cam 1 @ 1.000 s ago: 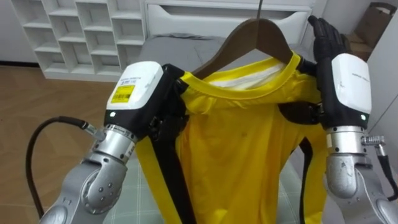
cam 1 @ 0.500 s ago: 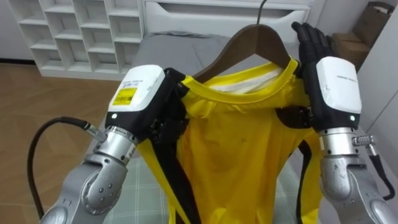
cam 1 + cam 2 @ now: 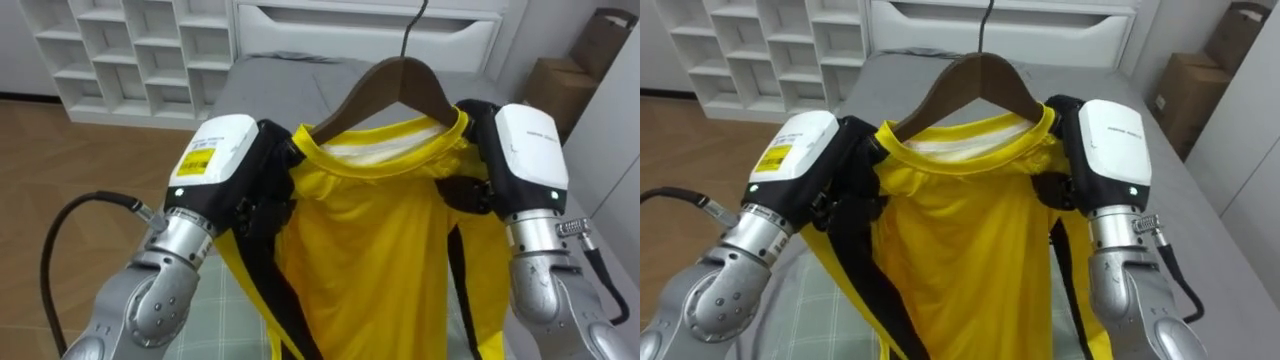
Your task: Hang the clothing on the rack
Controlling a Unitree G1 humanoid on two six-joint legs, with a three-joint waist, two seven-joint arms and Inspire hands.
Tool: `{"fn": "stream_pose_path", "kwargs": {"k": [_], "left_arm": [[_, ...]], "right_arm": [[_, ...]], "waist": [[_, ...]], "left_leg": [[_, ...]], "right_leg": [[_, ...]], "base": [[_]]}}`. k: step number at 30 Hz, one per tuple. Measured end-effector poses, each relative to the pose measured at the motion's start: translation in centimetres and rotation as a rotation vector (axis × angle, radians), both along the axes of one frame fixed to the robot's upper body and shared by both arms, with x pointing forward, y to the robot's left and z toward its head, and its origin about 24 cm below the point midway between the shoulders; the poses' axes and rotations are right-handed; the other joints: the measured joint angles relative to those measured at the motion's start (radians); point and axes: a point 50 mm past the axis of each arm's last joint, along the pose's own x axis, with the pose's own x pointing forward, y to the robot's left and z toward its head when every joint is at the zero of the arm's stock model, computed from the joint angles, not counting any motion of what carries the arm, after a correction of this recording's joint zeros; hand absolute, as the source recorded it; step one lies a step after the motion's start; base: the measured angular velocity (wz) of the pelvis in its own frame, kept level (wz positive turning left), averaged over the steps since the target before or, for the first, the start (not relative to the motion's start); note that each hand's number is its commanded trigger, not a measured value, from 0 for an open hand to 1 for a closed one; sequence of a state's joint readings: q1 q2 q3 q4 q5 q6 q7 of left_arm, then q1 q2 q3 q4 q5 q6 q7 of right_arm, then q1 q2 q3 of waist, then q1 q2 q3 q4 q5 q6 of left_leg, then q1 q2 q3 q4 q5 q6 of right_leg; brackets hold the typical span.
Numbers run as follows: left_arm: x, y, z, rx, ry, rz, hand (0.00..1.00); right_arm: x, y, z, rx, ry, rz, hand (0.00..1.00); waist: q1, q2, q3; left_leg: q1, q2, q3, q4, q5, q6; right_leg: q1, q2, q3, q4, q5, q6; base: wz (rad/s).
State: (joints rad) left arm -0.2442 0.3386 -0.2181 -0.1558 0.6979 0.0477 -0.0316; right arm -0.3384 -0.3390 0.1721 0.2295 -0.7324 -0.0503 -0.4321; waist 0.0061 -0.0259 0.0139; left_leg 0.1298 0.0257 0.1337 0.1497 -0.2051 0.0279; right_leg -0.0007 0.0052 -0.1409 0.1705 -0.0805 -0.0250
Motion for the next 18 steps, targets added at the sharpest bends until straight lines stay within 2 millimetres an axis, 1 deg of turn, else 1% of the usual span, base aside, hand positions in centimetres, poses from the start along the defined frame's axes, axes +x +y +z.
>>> {"fn": "stream_pose_path", "kwargs": {"k": [5,8,9,10,11,14,18], "left_arm": [[0.0,0.0,-0.1,-0.008,0.007,0.008,1.00],[0.1,0.3,-0.1,-0.006,0.011,0.029,1.00],[0.1,0.4,0.0,-0.004,0.013,0.032,0.75],[0.1,0.4,-0.1,-0.002,0.016,0.031,0.19],[0.1,0.4,-0.1,0.000,0.018,0.031,0.00],[0.1,0.6,-0.2,0.017,0.031,0.030,0.00],[0.0,-0.2,-0.6,0.021,0.057,-0.005,0.00]], "right_arm": [[0.0,0.0,-0.2,0.022,0.012,0.002,1.00],[-0.1,0.2,-0.3,0.020,0.016,0.024,1.00],[-0.1,0.2,-0.3,0.019,0.020,0.029,1.00],[-0.1,0.2,-0.4,0.018,0.024,0.029,1.00],[-0.1,0.2,-0.4,0.017,0.026,0.030,1.00],[-0.1,0.3,-0.6,0.014,0.036,0.034,1.00],[-0.1,1.0,-1.6,-0.016,0.084,0.053,1.00]], "waist": [[0.000,0.002,-0.0012],[-0.001,0.006,-0.0037],[-0.001,0.009,-0.0060],[-0.001,0.013,-0.0082],[-0.001,0.014,-0.0090],[-0.002,0.015,-0.0098],[-0.003,0.015,-0.0098]], "left_leg": [[0.000,0.000,0.000,0.000,0.000,0.000],[0.000,0.000,0.000,0.001,0.000,0.000],[0.000,0.000,0.000,0.001,0.000,0.000],[0.000,0.000,0.000,0.001,0.000,0.000],[0.001,0.000,0.000,0.001,0.000,0.000],[0.003,0.000,-0.004,0.003,0.000,0.000],[0.005,0.000,-0.012,0.004,0.000,0.000]], "right_leg": [[0.000,0.000,0.000,0.001,0.000,0.000],[0.001,0.000,-0.001,0.001,0.000,0.000],[0.001,0.000,-0.001,0.001,0.000,0.000],[0.003,-0.001,-0.001,0.001,0.000,0.000],[0.003,-0.001,-0.002,0.001,0.000,0.000],[0.007,-0.001,-0.003,0.001,0.000,0.000],[0.011,-0.004,-0.011,0.001,0.000,0.000]], "base": [[0.00],[0.00],[0.00],[0.00],[0.00],[0.00],[0.06]]}}
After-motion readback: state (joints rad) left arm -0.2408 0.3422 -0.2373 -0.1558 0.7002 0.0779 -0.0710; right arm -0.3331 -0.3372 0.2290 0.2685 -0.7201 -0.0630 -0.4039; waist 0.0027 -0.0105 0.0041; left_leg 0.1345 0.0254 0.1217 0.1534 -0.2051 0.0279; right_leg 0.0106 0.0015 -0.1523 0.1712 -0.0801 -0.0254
